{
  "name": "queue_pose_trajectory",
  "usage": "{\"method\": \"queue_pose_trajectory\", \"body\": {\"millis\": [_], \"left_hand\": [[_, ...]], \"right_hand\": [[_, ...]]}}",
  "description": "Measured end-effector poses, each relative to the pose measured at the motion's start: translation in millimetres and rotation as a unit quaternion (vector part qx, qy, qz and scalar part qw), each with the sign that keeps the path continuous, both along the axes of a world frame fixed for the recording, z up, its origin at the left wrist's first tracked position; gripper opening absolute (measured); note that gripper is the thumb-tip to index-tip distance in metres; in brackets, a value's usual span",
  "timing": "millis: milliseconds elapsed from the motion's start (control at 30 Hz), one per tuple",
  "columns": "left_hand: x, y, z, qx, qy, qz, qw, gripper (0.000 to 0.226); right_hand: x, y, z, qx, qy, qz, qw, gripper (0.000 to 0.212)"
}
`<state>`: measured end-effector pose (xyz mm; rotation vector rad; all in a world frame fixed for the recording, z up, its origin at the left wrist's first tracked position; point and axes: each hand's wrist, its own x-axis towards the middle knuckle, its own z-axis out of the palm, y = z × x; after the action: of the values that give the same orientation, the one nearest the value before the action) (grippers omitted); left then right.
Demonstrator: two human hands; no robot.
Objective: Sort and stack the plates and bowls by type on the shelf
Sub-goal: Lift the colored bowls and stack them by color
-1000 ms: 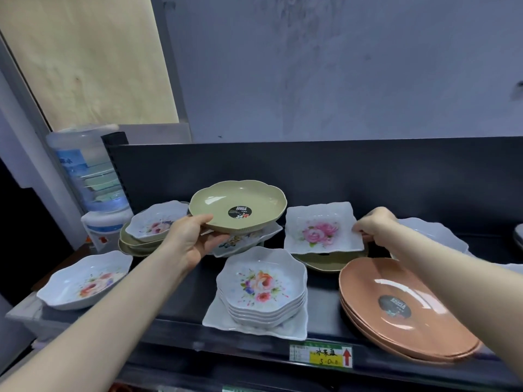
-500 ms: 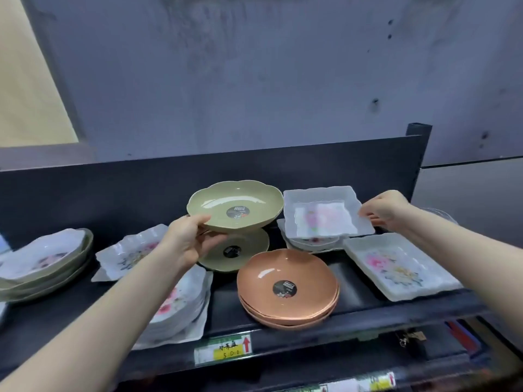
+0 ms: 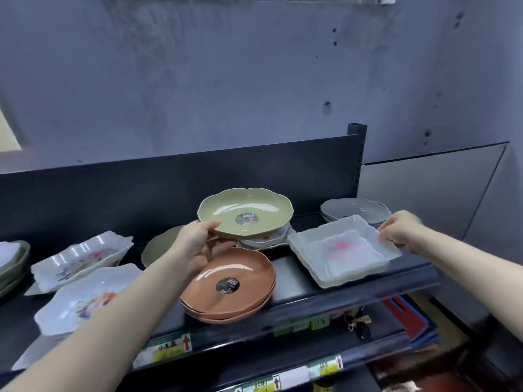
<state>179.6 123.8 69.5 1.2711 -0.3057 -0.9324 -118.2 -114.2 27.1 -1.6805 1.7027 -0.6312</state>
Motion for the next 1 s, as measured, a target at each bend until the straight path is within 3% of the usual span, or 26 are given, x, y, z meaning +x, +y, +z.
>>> {"method": "queue_pose_trajectory", "body": {"millis": [233,300,400,667,1000], "left_hand": [[-15.9,-8.0,-7.8,0.008,0.003,0.009,1.000,0.007],[-16.6,-9.7,-10.0,0.012,0.001,0.016,1.000,0.010],[-16.9,-11.2,-13.8,0.015,0.002,0.024,1.000,0.008],[-3.0,6.7,-21.3,0.019,0.007,0.056,0.998,0.015],[71.2,103.7,-7.6,0.003,0.006,0.162,0.987,0.017]], "right_hand": [[13.0,10.6,-10.3,-0.078,0.065,0.049,0.994,0.032],[18.6,11.1,-9.9,-0.098,0.074,0.072,0.990,0.025],[27.0,9.2,-9.7,-0.121,0.066,0.106,0.985,0.007],[65.5,20.2,-7.5,-0.114,-0.014,0.183,0.976,0.027],[182.8,75.1,10.1,-0.099,-0.051,0.306,0.945,0.022]]}}
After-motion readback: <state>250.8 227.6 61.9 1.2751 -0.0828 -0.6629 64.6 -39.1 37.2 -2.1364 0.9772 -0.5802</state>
